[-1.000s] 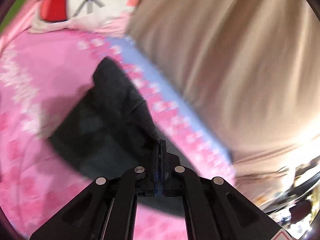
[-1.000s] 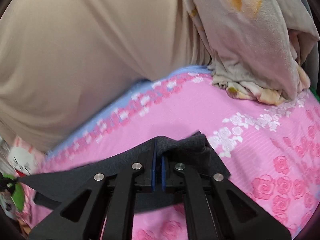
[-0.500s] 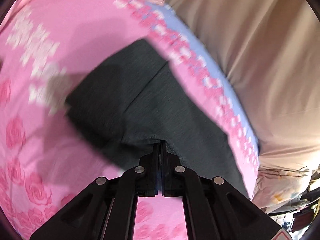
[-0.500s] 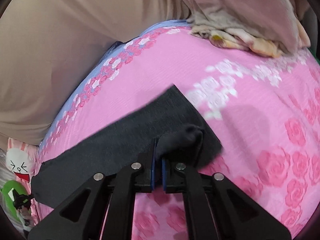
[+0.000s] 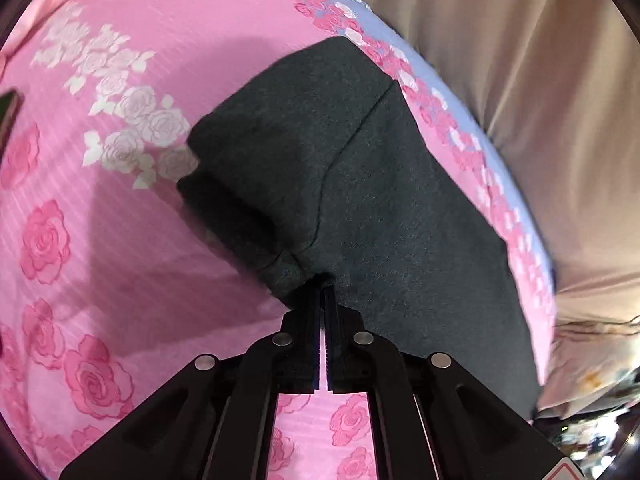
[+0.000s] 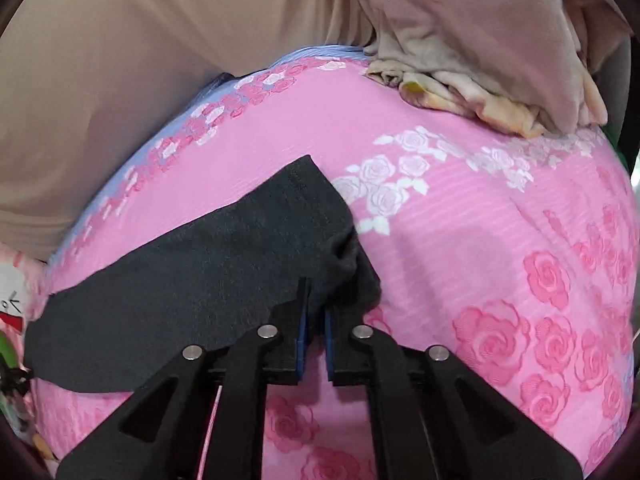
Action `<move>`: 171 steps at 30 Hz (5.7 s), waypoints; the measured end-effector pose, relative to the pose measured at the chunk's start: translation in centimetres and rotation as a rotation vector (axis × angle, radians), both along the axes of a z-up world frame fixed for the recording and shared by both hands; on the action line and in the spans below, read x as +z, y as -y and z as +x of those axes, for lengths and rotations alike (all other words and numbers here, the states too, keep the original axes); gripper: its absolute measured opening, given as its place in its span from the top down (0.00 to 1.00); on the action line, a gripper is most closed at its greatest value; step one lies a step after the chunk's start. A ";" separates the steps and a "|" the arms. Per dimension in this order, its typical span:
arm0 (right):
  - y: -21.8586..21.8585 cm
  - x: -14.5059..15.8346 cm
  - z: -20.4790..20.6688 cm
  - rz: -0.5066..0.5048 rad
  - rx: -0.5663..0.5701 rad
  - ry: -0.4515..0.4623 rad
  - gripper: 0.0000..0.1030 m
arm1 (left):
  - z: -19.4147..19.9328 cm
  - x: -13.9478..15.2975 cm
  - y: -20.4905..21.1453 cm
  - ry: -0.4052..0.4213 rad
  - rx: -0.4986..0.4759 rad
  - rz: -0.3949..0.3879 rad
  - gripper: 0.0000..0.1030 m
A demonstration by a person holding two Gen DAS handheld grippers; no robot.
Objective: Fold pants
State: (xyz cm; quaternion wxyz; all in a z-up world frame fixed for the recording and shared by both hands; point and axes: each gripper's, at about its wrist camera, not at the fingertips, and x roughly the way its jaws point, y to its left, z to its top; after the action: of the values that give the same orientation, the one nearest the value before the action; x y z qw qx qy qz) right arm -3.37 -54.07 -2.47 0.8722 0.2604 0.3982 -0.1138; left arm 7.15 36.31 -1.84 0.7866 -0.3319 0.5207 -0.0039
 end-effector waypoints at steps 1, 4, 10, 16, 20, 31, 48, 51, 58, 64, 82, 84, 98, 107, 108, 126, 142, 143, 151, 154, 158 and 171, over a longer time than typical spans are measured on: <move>-0.1 0.2 -0.1 -0.013 0.002 -0.007 0.89 | -0.2 0.0 -0.1 0.002 0.004 -0.004 0.98; -0.1 0.9 -1.0 -0.050 -0.030 -0.006 0.88 | -0.7 0.5 0.0 0.007 0.012 0.040 0.97; -4.9 6.4 -1.9 -0.239 -0.014 0.094 0.67 | -4.5 7.2 2.4 0.129 0.061 0.342 0.97; -20.4 8.4 5.7 -0.221 0.399 0.173 0.68 | -0.4 11.6 10.4 0.268 -0.116 0.346 0.84; -33.1 6.6 11.1 -0.221 0.663 0.141 0.75 | 3.6 7.9 16.4 0.223 -0.202 0.441 0.73; -51.5 2.8 23.1 -0.294 0.945 0.039 0.73 | 2.8 1.7 19.6 0.281 -0.215 0.507 0.54; -54.7 2.0 23.7 -0.420 1.086 0.118 0.64 | 1.7 2.6 20.2 0.338 -0.204 0.582 0.44; -55.1 1.3 24.4 -0.420 1.095 0.104 0.66 | 1.7 2.6 20.2 0.338 -0.206 0.586 0.43; -56.3 2.8 23.9 -0.569 1.093 0.164 0.98 | 1.7 2.5 19.9 0.337 -0.200 0.580 0.42; -55.2 1.9 26.3 -0.495 1.051 0.144 0.93 | 2.0 2.0 20.4 0.320 -0.216 0.597 0.36; -22.5 4.5 8.3 -0.330 0.352 0.131 0.64 | 0.1 2.7 21.4 0.352 -0.139 0.712 0.29; -17.3 3.6 6.8 -0.319 0.271 0.080 0.61 | -0.8 3.0 21.8 0.370 -0.125 0.712 0.25; -13.4 1.5 11.4 -0.406 0.260 0.020 0.68 | -1.7 3.0 23.3 0.344 -0.055 0.733 0.17; -3.3 2.9 -0.1 -0.243 0.019 0.093 0.56 | -1.6 2.8 23.8 0.344 -0.072 0.748 0.16; -2.6 2.5 -0.3 -0.246 0.002 0.075 0.56 | -1.5 2.8 23.9 0.339 -0.076 0.752 0.16; 0.9 1.2 7.6 -0.270 0.082 0.047 0.95 | -1.5 2.7 23.6 0.323 -0.060 0.758 0.16; 0.2 -0.3 0.5 -0.158 -0.035 -0.014 0.80 | -1.4 2.7 23.6 0.326 -0.059 0.758 0.16; 0.0 -0.1 0.3 -0.178 -0.047 -0.015 0.89 | -1.4 2.8 23.5 0.328 -0.054 0.756 0.16; 0.4 0.7 -1.2 -0.170 -0.109 0.007 0.78 | -1.6 2.9 23.4 0.340 -0.056 0.736 0.16; 0.1 0.6 -2.0 -0.120 -0.104 0.033 0.42 | -1.6 3.0 23.3 0.342 -0.055 0.731 0.16; 0.0 -0.3 -0.8 -0.101 -0.088 -0.009 0.40 | -1.6 3.0 23.4 0.344 -0.059 0.730 0.16; -3.3 3.4 -1.2 0.092 -0.030 0.223 0.90 | -1.9 3.2 23.2 0.360 -0.073 0.703 0.16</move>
State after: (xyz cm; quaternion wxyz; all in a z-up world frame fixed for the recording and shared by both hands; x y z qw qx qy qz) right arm -4.53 -50.72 0.97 0.8965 0.3170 0.2994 -0.0788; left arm 5.24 13.12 1.33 0.9302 -0.0176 0.3557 0.0885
